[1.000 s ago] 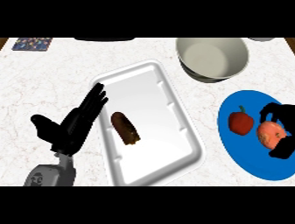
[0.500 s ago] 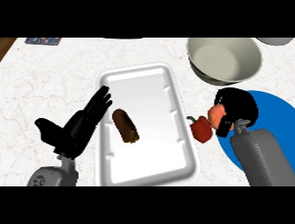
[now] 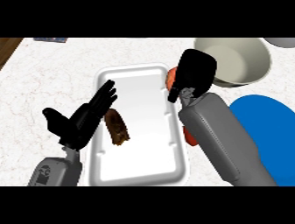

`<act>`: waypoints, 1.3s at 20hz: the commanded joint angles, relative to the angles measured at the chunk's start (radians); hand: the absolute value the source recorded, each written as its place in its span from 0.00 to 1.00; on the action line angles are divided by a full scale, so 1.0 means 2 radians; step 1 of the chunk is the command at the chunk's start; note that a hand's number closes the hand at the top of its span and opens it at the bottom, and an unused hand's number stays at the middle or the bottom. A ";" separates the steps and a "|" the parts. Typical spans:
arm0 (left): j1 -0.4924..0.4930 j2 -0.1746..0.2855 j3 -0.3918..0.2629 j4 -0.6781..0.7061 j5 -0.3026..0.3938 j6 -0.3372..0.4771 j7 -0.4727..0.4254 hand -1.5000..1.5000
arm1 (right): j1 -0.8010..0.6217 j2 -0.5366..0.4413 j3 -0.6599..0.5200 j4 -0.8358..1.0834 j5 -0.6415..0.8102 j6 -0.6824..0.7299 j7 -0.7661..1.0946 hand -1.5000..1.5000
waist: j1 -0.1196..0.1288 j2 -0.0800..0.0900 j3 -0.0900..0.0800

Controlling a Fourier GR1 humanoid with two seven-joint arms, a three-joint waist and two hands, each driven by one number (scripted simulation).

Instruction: Pick the squash from the plate and place it in the bowl

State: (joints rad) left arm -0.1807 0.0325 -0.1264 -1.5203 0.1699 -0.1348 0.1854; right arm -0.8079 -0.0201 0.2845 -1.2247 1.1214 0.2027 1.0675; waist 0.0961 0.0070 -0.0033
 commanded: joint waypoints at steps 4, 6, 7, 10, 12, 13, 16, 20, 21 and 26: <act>0.002 -0.004 -0.004 -0.002 -0.010 0.009 0.000 0.50 | -0.162 0.010 0.054 0.039 0.002 0.000 0.175 1.00 | -0.004 -0.004 0.000; 0.006 -0.007 -0.002 0.006 -0.009 0.008 -0.014 0.50 | -0.197 0.010 0.056 0.052 -0.008 0.009 0.193 1.00 | -0.004 -0.003 0.000; -0.002 0.000 0.010 -0.003 0.003 0.006 0.007 0.50 | -0.203 0.010 0.055 0.056 -0.017 0.008 0.188 1.00 | -0.014 -0.004 0.000; 0.008 0.004 0.010 0.003 0.001 -0.002 -0.014 0.50 | -0.251 0.010 0.032 0.094 -0.013 -0.005 0.189 1.00 | -0.013 -0.002 0.000; 0.005 0.006 0.015 -0.007 0.005 0.005 0.005 0.50 | -0.273 0.010 0.013 0.108 -0.014 0.005 0.185 1.00 | -0.019 -0.003 0.000; -0.001 -0.005 0.012 -0.003 -0.001 0.016 0.003 0.50 | -0.277 0.010 0.010 0.126 -0.008 -0.009 0.170 1.00 | -0.024 -0.002 0.001; 0.004 -0.001 0.010 0.006 -0.006 0.007 -0.015 0.50 | -0.283 0.010 0.003 0.167 0.006 -0.057 0.156 1.00 | -0.023 0.001 0.000; 0.000 0.000 0.021 -0.012 0.001 0.022 0.012 0.50 | -0.292 -0.014 -0.057 0.195 0.033 -0.066 0.106 1.00 | -0.034 -0.001 0.001; 0.041 0.005 0.010 -0.013 -0.002 0.003 -0.018 0.50 | -0.289 -0.018 -0.061 0.193 0.037 -0.064 0.100 1.00 | -0.035 -0.002 0.001; 0.036 0.001 0.009 -0.021 0.000 0.005 -0.012 0.50 | -0.263 -0.033 -0.096 0.244 0.054 -0.147 0.047 1.00 | -0.033 0.001 0.001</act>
State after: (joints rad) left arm -0.1342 0.0414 -0.0974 -1.5415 0.1651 -0.1192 0.1640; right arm -1.3439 -0.0778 0.1403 -0.8146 1.2070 0.0386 1.1030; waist 0.0279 0.0065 -0.0009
